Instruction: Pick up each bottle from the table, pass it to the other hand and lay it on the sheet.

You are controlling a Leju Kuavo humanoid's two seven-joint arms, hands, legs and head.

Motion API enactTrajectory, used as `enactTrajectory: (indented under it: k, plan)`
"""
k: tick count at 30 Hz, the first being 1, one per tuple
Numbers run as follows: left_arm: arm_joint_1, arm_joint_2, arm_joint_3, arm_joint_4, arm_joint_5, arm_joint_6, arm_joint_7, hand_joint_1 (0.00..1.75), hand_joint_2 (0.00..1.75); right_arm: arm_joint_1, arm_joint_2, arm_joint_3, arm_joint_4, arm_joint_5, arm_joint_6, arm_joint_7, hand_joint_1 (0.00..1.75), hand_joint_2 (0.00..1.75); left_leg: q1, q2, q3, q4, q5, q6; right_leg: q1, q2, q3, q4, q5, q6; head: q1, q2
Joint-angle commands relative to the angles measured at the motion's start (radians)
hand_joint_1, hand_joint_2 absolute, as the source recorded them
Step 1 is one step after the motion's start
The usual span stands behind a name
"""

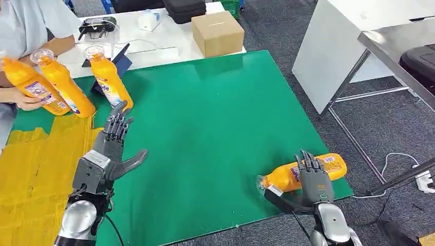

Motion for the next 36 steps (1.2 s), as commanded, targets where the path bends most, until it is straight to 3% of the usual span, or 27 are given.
enactTrajectory:
  k: [1,7,12,26,31,36]
  plan:
    - [-0.018,-0.011,0.023,0.05,0.009,-0.004,0.007,0.0,1.75,-0.037,0.01,0.002,0.12,0.025,0.023,-0.001,0.0,1.75,0.002,-0.005,0.006,0.0,-0.003,-0.002,0.001,0.004,0.007,-0.001,-0.002,-0.003,0.0,0.0]
    - [-0.029,-0.008,0.016,0.065,0.022,-0.012,0.002,0.0,1.75,-0.058,-0.055,0.037,0.2,0.069,0.082,0.004,0.0,1.75,0.001,-0.004,0.004,-0.001,-0.001,-0.001,0.0,0.001,0.004,-0.002,-0.001,-0.001,0.0,0.0]
    - [-0.029,-0.007,0.016,0.066,0.03,-0.016,0.0,0.0,1.75,-0.059,-0.083,0.052,0.214,0.076,0.105,0.005,0.0,1.75,0.003,-0.008,0.01,0.0,-0.002,-0.001,0.001,0.001,0.011,-0.002,-0.002,-0.003,0.0,0.0]
    - [-0.018,0.0,0.022,0.051,0.034,-0.017,-0.006,0.0,1.75,-0.045,-0.114,0.066,0.145,0.056,0.051,-0.068,0.0,1.75,0.003,-0.008,0.015,0.0,-0.003,0.0,0.001,0.001,0.017,-0.003,-0.003,-0.003,0.0,0.0]
    - [-0.009,0.002,0.027,0.046,0.037,-0.018,-0.006,0.0,1.75,-0.016,-0.139,0.038,0.081,0.045,0.02,-0.093,0.0,1.75,0.002,-0.007,0.015,0.0,-0.003,0.0,0.0,0.001,0.016,-0.002,-0.003,-0.002,0.0,0.0]
    - [-0.002,0.004,0.028,0.047,0.049,-0.026,-0.014,0.0,1.75,0.022,-0.19,-0.022,0.1,-0.021,0.086,-0.13,0.0,1.75,0.002,-0.008,0.014,0.0,-0.004,0.001,0.0,0.0,0.016,-0.002,-0.003,-0.002,0.0,0.0]
